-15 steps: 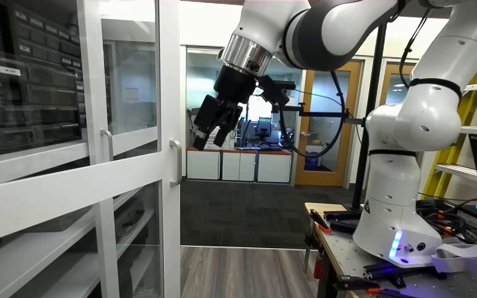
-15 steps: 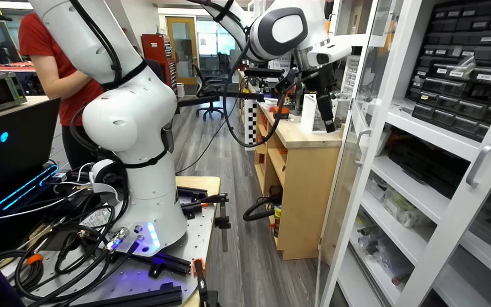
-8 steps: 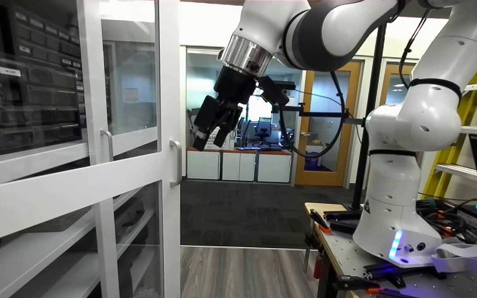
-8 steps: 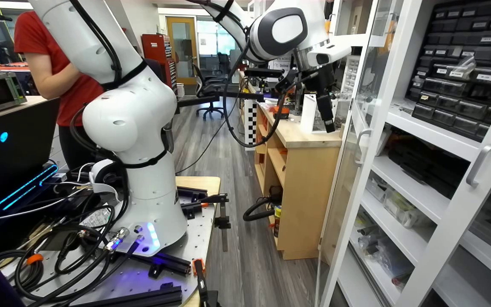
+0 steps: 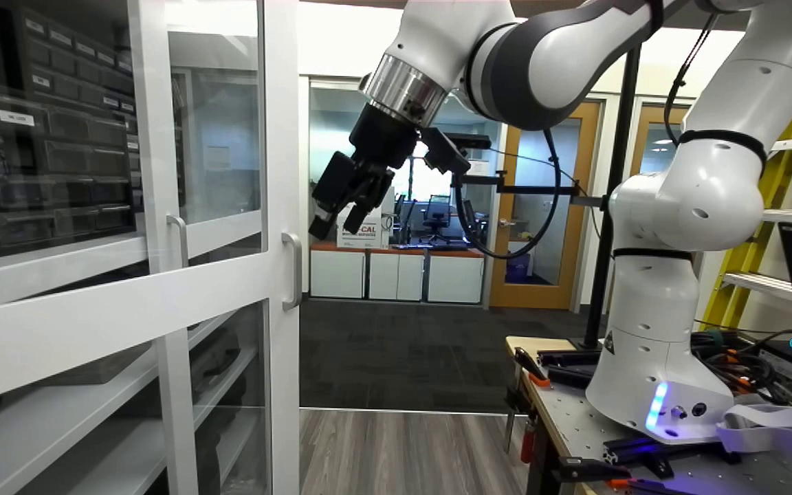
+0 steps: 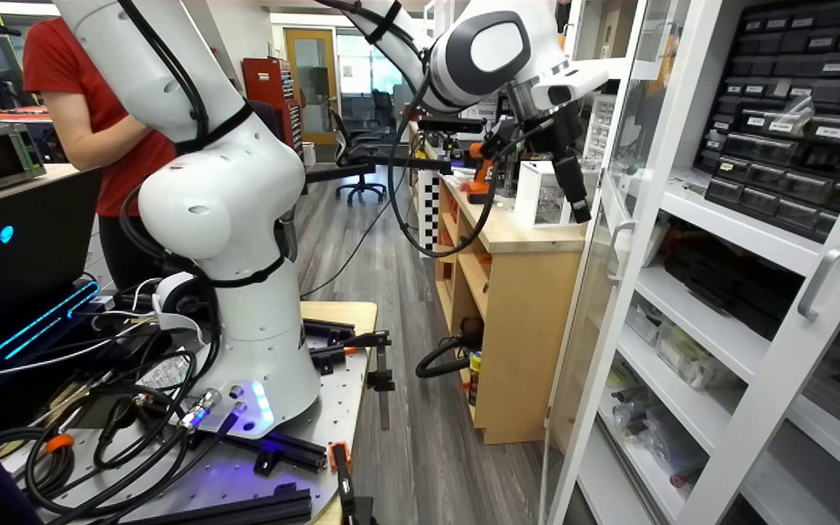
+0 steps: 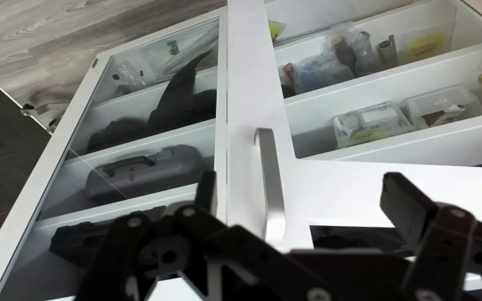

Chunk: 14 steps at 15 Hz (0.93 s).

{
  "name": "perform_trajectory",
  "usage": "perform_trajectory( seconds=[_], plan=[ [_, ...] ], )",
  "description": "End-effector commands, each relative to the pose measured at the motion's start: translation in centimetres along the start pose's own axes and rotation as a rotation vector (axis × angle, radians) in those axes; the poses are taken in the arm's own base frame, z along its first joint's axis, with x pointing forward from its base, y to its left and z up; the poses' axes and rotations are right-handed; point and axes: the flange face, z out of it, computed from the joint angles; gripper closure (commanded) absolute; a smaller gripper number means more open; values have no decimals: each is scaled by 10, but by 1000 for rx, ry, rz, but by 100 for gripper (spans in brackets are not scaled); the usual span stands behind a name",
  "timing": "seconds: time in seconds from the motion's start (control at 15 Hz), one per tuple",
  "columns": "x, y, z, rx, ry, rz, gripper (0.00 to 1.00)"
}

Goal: Push and close the glass door

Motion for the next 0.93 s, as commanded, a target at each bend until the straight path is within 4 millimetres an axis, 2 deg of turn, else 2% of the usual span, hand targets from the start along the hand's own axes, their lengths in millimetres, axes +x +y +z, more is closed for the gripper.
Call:
perform_trajectory(
  seconds=[0.0, 0.73, 0.8, 0.87],
  plan=[
    [5, 4, 10, -13, 32, 9, 0],
    [15, 6, 45, -5, 62, 3, 0],
    [17, 7, 46, -4, 72, 6, 7],
    [19, 7, 47, -2, 80, 9, 26]
  ],
)
